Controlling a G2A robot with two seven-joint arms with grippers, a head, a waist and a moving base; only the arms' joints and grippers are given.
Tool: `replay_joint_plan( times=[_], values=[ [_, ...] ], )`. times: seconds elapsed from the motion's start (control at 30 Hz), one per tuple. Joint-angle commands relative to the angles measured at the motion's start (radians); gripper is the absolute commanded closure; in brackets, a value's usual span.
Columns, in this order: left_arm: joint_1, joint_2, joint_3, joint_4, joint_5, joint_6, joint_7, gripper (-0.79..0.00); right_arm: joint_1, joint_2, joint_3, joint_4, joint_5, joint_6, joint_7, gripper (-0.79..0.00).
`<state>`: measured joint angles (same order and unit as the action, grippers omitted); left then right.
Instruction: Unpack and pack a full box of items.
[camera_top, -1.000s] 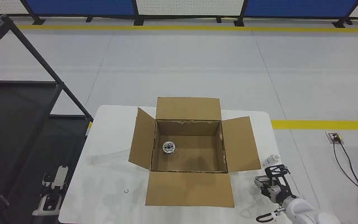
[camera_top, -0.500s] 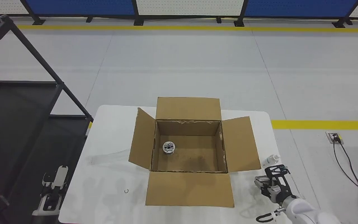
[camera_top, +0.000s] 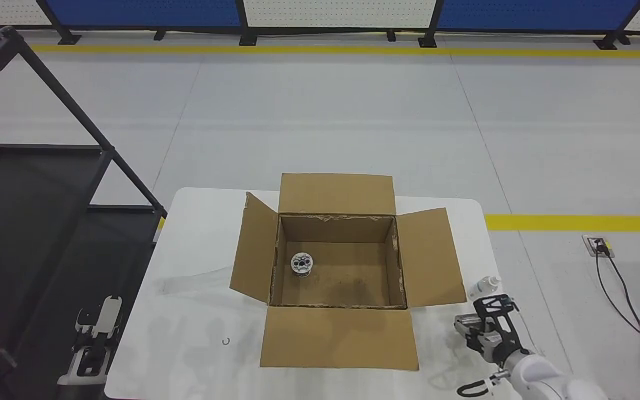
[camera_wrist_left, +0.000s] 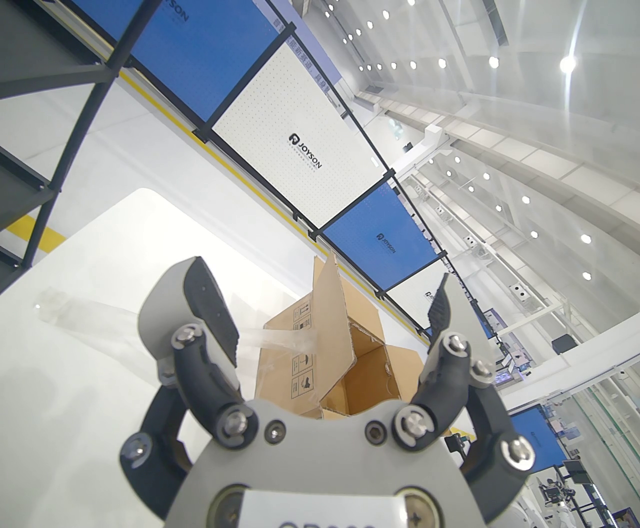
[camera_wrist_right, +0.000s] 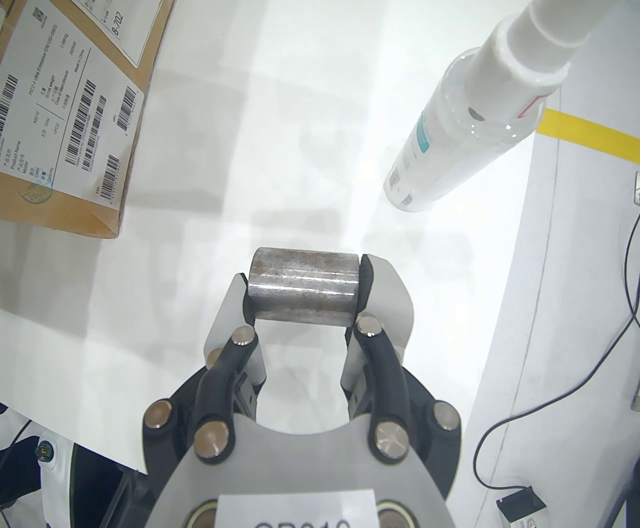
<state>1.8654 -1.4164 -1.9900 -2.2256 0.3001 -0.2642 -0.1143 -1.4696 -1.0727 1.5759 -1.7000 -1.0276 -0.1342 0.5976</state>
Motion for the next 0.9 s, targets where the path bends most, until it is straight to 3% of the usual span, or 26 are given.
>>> replay_joint_plan(
  times=[0.0,0.6,0.87],
  values=[
    [0.000,0.000,0.000,0.000,0.000,0.000,0.000,-0.785,0.004,0.000,-0.002,0.001,0.001,-0.001,0.004,0.000],
    [0.000,0.000,0.000,0.000,0.000,0.000,0.000,-0.785,0.025,0.000,-0.011,0.011,0.002,-0.037,0.008,0.000],
    [0.000,0.000,0.000,0.000,0.000,0.000,0.000,-0.785,0.074,-0.003,-0.042,0.060,-0.038,-0.001,0.016,0.000]
  ],
)
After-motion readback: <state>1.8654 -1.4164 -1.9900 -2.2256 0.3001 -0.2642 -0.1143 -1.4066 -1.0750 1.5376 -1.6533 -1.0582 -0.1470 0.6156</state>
